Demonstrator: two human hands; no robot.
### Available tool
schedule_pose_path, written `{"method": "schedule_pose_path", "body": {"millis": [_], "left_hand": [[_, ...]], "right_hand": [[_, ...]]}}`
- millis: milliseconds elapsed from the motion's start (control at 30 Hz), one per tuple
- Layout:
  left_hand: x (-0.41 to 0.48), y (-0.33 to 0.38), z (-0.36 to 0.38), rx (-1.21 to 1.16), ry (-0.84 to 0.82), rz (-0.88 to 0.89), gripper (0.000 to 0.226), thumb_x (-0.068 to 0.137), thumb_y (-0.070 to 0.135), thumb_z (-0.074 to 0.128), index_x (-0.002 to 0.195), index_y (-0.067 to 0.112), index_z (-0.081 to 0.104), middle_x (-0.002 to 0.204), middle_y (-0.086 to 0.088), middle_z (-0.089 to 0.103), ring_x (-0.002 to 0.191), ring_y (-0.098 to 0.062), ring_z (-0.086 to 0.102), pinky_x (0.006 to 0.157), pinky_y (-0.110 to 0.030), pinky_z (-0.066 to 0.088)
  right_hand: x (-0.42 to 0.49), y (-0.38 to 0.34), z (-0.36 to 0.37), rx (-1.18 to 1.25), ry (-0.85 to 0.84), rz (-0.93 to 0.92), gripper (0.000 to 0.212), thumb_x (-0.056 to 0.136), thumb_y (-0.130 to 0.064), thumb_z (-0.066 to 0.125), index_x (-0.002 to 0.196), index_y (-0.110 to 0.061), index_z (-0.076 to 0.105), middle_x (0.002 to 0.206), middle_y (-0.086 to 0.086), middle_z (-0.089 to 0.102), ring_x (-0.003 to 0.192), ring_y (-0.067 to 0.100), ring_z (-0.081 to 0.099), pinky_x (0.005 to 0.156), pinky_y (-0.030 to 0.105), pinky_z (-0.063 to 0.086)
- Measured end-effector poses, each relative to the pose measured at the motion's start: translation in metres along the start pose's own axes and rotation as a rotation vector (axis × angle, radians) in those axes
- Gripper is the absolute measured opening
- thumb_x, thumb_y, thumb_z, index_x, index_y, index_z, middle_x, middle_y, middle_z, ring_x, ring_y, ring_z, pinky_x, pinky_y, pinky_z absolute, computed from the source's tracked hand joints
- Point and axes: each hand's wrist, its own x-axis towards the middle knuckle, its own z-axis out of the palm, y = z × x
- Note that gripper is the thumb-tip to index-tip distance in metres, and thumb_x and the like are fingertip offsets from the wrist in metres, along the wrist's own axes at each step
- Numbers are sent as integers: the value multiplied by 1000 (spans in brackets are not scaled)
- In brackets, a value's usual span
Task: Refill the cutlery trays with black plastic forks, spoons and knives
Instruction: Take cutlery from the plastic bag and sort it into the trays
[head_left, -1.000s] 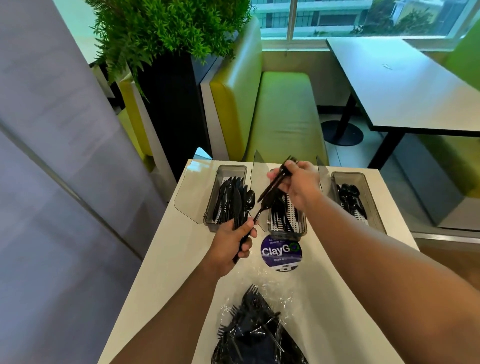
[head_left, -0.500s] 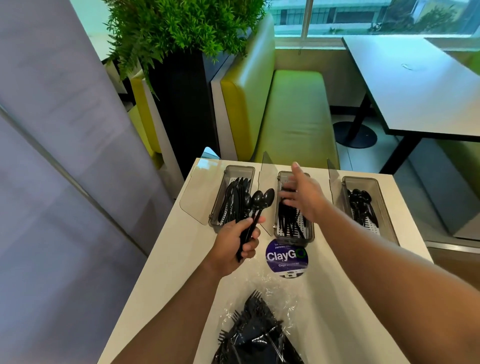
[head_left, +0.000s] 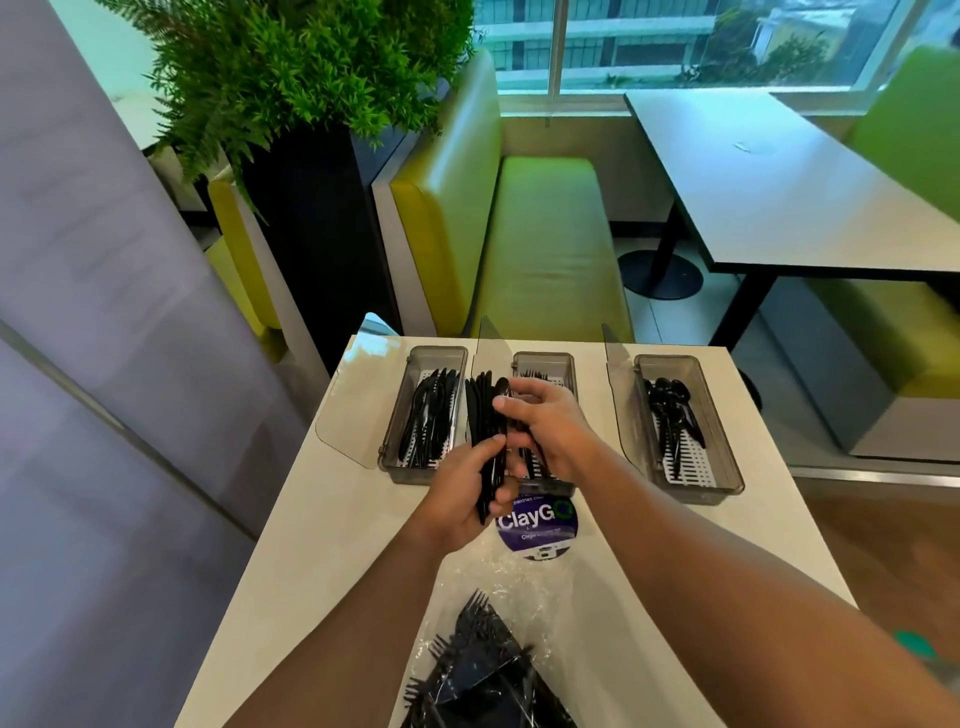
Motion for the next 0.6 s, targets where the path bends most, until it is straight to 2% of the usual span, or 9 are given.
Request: {"method": "schedule_pose_path", "body": {"millis": [67,133,200,267,433,500,600], "left_hand": [[2,-3,3,20,13,1,33,108,24,42,122,0,59,76,-14,64,45,-15,47,37,-22,34],[3,-4,6,29,0,-5,36,108,25,40,122,-2,59,77,-16,65,45,-17,49,38,-23,36],[2,-5,7,37,-20,-20,38,108,26,39,123,-3,58,77,-16,65,44,-16,48,37,-23,35],[1,-6,7,42,-35,-45,38,109,26,38,121,-3,60,76,-17,64,43,-15,46,37,-21,33],[-1,-8,10,46,-41,-81,39,108,28,38,120,-1,62,77,-17,66,41,-15,49,35,-20,34],[-1,-9,12,52,-33,-80,40,109,28,37,121,0,63,78,-16,67,43,-16,51,37,-21,34],[1,-12,8,60,-17,-84,40,109,27,36,126,1,62,77,-15,67,43,-14,47,38,-21,32]], "right_hand": [[1,3,-2,18,17,36,32,94,-2,67,125,-4,58,105,25,68,41,16,50,29,24,41],[-1,4,-4,21,23,70,26,95,-5,66,120,-6,60,92,21,69,34,13,44,26,21,36],[-3,4,-8,12,18,105,11,97,-6,63,109,-6,63,82,17,70,31,12,44,25,20,35],[-4,6,-11,-2,-12,141,4,100,-9,60,100,-5,63,83,18,70,31,13,45,26,21,37],[-2,11,-20,65,-36,164,3,102,-9,55,102,-5,55,79,20,63,32,12,36,27,22,36],[0,12,-23,123,-11,148,1,102,-7,53,103,-7,52,76,21,64,34,14,38,28,21,35],[4,8,-26,232,88,119,5,103,-3,48,105,-7,48,82,25,70,50,25,63,35,29,43]]}}
